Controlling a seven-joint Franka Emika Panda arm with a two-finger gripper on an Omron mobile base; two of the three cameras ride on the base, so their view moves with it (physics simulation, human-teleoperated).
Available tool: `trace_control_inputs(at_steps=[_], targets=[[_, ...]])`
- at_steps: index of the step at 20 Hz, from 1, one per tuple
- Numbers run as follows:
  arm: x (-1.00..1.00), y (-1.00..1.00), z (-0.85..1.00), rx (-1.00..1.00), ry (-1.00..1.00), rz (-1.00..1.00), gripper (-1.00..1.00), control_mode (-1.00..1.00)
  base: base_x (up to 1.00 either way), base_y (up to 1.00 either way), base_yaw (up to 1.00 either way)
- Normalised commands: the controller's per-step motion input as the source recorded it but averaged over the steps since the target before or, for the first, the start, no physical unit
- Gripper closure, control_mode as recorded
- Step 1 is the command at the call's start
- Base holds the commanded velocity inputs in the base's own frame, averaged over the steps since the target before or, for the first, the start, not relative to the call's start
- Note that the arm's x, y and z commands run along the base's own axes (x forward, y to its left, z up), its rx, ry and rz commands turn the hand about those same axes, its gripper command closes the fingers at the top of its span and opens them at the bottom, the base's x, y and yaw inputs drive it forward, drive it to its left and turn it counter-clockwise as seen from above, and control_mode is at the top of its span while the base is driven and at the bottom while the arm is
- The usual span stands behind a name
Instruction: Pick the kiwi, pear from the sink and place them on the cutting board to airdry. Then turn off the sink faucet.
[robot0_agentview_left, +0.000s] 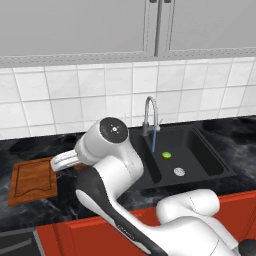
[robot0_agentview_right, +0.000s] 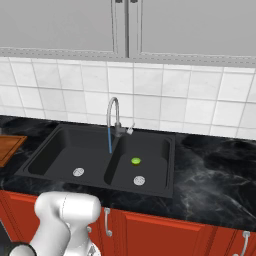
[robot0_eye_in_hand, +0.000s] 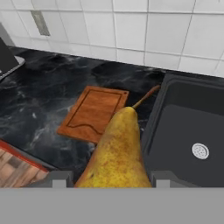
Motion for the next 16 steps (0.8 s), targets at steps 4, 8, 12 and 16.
trace_control_inputs(at_steps=[4,8,12,16], targets=[[0.26,0.43,-0.10,0.00,0.00,-0.03,1.00,-1.00,0.00,0.00,0.00],[0.38,0.36,-0.29,0.00,0.03,-0.04,1.00,-1.00,0.00,0.00,0.00],[0.37,0.24,-0.44,0.00,0.06,-0.05,1.00,-1.00,0.00,0.00,0.00],[0.33,0.24,-0.40,0.01,0.09,-0.04,1.00,-1.00,0.00,0.00,0.00]])
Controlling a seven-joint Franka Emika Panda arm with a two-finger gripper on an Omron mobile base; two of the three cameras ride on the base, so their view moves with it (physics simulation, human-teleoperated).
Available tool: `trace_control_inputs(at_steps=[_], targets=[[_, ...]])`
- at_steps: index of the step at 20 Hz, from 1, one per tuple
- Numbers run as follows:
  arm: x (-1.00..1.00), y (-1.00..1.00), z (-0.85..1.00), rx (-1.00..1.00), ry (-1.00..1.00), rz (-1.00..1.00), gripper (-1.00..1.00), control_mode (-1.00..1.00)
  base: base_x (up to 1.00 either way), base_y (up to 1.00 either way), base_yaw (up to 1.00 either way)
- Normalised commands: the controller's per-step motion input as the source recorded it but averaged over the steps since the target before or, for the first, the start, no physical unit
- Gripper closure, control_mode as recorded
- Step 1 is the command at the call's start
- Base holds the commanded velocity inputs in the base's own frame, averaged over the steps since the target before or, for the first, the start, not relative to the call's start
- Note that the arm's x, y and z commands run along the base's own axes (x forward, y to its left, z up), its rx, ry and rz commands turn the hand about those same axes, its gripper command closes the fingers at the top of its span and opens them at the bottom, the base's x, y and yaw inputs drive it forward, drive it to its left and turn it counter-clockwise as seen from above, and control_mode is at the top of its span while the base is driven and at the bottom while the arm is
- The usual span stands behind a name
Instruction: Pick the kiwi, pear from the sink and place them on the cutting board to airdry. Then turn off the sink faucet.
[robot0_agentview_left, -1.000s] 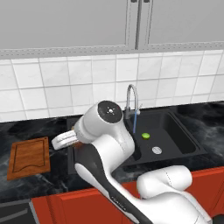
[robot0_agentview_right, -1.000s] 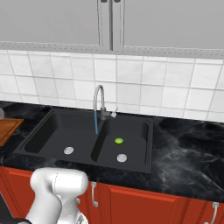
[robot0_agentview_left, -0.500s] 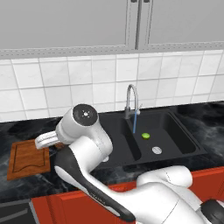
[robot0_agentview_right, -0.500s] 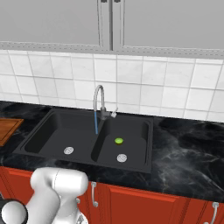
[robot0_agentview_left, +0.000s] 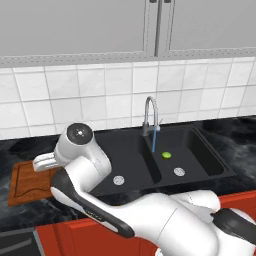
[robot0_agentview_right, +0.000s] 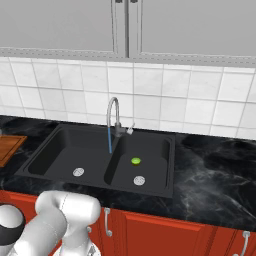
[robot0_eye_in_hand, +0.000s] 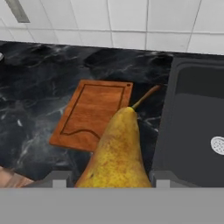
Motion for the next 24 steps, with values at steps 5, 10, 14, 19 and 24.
trace_control_inputs(at_steps=[5,10,14,19,24], targets=[[0.16,0.41,-0.14,0.03,0.05,-0.03,1.00,-1.00,0.00,0.00,0.00],[0.09,0.42,-0.22,0.01,0.02,-0.02,1.00,-1.00,0.00,0.00,0.00],[0.12,0.21,-0.28,0.01,0.01,-0.04,1.00,-1.00,0.00,0.00,0.00],[0.16,0.13,-0.24,0.05,0.01,-0.04,1.00,-1.00,0.00,0.00,0.00],[0.19,0.12,-0.23,0.07,0.01,-0.03,1.00,-1.00,0.00,0.00,0.00]])
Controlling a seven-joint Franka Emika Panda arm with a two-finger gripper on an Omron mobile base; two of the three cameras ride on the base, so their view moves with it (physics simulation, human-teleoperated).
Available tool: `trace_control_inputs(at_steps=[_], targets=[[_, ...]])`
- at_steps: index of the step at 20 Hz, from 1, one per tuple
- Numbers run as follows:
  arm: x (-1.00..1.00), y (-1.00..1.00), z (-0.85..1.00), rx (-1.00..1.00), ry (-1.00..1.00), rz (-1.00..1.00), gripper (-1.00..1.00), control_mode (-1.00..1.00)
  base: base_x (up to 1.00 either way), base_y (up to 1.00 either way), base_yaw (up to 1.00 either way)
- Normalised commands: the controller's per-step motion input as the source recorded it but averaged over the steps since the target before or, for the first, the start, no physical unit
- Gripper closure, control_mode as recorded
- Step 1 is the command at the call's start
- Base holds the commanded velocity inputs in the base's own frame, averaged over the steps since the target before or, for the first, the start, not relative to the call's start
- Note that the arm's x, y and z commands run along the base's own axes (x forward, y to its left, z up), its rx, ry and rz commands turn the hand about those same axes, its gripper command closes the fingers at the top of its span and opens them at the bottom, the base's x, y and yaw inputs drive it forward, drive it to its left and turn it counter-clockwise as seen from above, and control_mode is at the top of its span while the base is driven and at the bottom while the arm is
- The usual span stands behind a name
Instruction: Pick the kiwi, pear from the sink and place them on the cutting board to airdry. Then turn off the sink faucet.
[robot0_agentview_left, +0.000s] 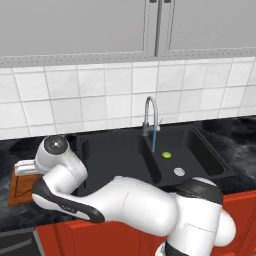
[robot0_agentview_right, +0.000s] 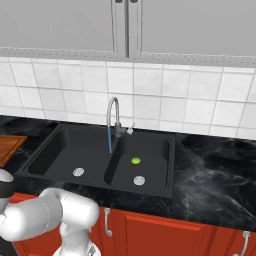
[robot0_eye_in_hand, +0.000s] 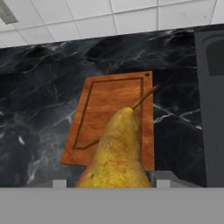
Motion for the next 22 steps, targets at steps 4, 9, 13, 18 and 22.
trace_control_inputs(at_steps=[4,9,13,18,22], targets=[[0.20,0.23,-0.24,0.04,0.01,-0.04,1.00,-1.00,0.00,0.00,0.00],[0.13,0.27,-0.18,0.00,0.00,-0.05,1.00,-1.00,0.00,0.00,0.00],[0.10,0.17,-0.11,0.00,0.01,-0.06,1.00,-1.00,0.00,0.00,0.00],[0.11,0.10,-0.09,0.02,0.04,-0.06,1.00,-1.00,0.00,0.00,0.00],[0.05,0.01,-0.22,0.04,0.07,-0.08,1.00,-1.00,0.00,0.00,0.00]])
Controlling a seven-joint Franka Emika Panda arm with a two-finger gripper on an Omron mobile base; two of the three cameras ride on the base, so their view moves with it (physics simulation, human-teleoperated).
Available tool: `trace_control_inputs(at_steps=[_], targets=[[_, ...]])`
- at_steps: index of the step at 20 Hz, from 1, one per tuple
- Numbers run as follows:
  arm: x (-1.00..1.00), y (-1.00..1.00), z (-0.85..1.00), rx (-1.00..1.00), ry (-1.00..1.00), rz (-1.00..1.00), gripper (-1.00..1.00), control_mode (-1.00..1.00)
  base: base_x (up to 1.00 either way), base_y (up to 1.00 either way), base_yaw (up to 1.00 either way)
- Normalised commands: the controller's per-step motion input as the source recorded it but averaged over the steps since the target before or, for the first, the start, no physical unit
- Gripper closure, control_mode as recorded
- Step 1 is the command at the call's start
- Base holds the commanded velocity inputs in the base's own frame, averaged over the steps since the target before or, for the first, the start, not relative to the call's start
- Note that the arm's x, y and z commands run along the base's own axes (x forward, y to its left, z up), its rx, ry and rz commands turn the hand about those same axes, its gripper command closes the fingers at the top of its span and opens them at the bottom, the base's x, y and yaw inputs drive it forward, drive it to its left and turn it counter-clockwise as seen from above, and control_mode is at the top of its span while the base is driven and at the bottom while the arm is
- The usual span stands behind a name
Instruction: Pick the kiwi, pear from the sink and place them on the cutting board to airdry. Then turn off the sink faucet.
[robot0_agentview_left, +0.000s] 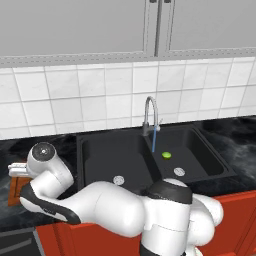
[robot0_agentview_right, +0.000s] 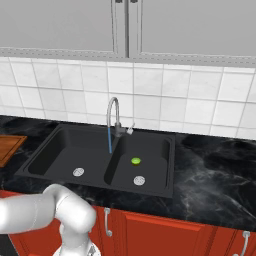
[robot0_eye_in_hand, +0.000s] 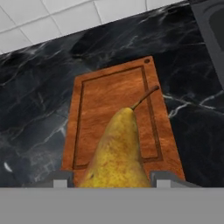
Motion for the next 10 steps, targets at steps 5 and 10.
trace_control_inputs(at_steps=[5,10], targets=[[0.00,0.00,-0.29,0.05,0.07,-0.09,1.00,-1.00,0.00,0.00,0.00],[0.01,0.06,-0.23,0.05,0.06,-0.07,1.00,-1.00,0.00,0.00,0.00]])
